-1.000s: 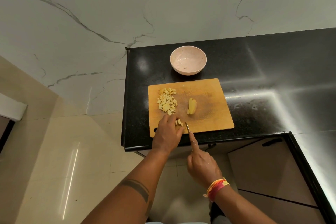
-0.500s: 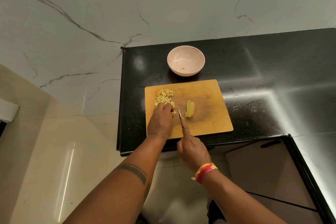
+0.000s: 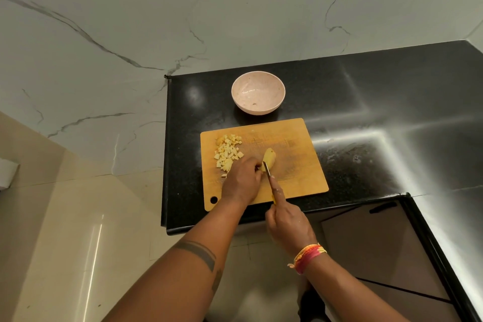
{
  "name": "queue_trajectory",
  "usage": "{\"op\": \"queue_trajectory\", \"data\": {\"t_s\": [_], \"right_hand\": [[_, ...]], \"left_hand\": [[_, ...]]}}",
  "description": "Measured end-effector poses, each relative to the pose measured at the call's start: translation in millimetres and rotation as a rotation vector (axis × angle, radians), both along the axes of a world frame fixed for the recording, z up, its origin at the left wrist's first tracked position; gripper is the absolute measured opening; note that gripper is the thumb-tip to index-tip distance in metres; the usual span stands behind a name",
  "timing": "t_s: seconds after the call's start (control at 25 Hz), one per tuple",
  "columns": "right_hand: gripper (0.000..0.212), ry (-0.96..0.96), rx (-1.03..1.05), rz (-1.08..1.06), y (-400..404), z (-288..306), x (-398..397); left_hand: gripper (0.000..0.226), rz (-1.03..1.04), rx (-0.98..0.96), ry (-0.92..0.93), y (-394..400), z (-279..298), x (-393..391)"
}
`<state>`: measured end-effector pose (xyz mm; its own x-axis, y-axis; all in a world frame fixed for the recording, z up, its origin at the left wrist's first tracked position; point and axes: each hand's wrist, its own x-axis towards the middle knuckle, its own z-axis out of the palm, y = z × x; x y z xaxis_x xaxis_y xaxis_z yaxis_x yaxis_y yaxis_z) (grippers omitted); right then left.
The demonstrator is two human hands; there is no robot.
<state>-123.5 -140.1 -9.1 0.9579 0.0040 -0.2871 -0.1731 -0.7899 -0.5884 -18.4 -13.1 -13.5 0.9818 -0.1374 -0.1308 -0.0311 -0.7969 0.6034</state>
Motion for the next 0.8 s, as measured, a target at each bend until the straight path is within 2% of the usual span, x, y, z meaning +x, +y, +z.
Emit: {"op": "queue_trajectory", "data": {"t_s": [0.16,0.28,0.48,0.8], "right_hand": [[0.085,0.007,0.011,0.016,1,5,-10],[0.082,0.047,-0.003,0.036,2,3,-17],[0.08,0.091,-0.025,0.044,2,6,-25],[0.08,0.076,-0.07,0.093,6,2,-16]], "left_hand": [[0.021,0.072,-0.089,0.05,8,-1,-12],[0.024,0.083,-0.083,0.099,12,-1,-17],[0.015,0.116,-0.007,0.022,13,-4,-24],[0.018,0.127,0.015,-0.004,12,-7,-28]]}}
